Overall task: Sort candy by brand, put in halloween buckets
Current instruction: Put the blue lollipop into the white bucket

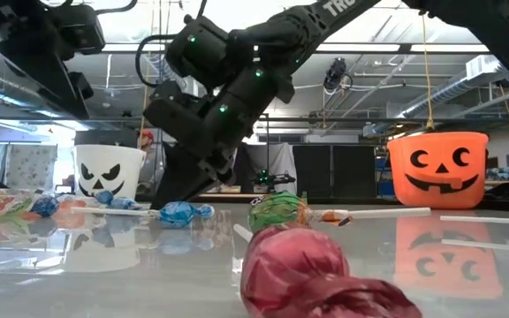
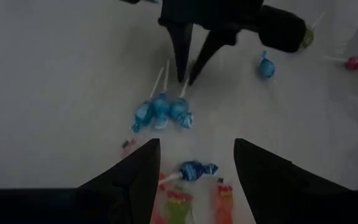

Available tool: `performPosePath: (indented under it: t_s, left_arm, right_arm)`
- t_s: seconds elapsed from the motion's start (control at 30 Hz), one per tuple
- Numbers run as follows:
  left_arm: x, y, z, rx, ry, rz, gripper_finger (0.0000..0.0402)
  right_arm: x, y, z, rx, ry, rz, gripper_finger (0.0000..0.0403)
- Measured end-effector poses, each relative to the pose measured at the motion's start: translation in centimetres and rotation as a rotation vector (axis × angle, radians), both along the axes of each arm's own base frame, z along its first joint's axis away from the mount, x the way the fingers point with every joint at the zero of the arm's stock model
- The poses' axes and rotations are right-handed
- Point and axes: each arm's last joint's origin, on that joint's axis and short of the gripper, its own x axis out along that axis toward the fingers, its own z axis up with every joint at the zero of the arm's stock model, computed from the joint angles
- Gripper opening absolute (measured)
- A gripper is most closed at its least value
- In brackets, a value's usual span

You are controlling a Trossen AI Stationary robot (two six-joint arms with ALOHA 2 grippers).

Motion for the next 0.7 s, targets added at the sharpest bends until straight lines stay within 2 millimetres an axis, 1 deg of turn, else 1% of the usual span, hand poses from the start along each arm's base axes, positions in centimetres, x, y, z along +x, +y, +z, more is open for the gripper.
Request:
performPosePath:
  t_s: [0.03, 0.1, 0.17, 0.23, 0.43, 0.57, 0.63, 0.7]
  left_arm:
    - [0.1, 0.0, -0.1, 0.005, -0.011, -0.02, 0.0211]
    - [0.4, -0.2, -0.2, 0.015, -0.051, -0.073, 0.0211]
    - [0.6, -0.3, -0.2, 0.031, -0.083, -0.112, 0.0211]
    - [0.8, -0.3, -0.1, 0.042, -0.114, -0.13, 0.0211]
    - [0.8, -0.3, -0.1, 0.042, -0.12, -0.133, 0.0213]
    - [0.9, -0.3, -0.1, 0.037, -0.129, -0.14, 0.0223]
    - [1.0, -0.3, 0.0, 0.05, -0.139, -0.128, 0.0231]
    - [1.1, -0.2, 0.2, 0.067, -0.161, -0.108, 0.0238]
  right_arm:
    - [0.0, 0.0, 0.1, -0.001, -0.002, -0.001, 0.0027]
    - [0.0, 0.0, 0.5, 0.009, -0.012, -0.004, 0.0015]
    - [0.1, -0.1, 1.2, 0.024, -0.039, -0.028, 0.0017]
    - [0.2, -0.1, 2.3, 0.023, -0.081, -0.032, 0.0014]
    - [0.0, 0.3, 6.2, -0.005, -0.207, -0.055, 0.0011]
    - [-0.3, 0.4, 9.1, -0.019, -0.297, -0.054, 0.001]
    - [-0.5, 0.3, 10.0, -0.028, -0.328, -0.049, 0.001]
    - [-0.5, 0.2, 10.3, -0.036, -0.339, -0.045, 0.001]
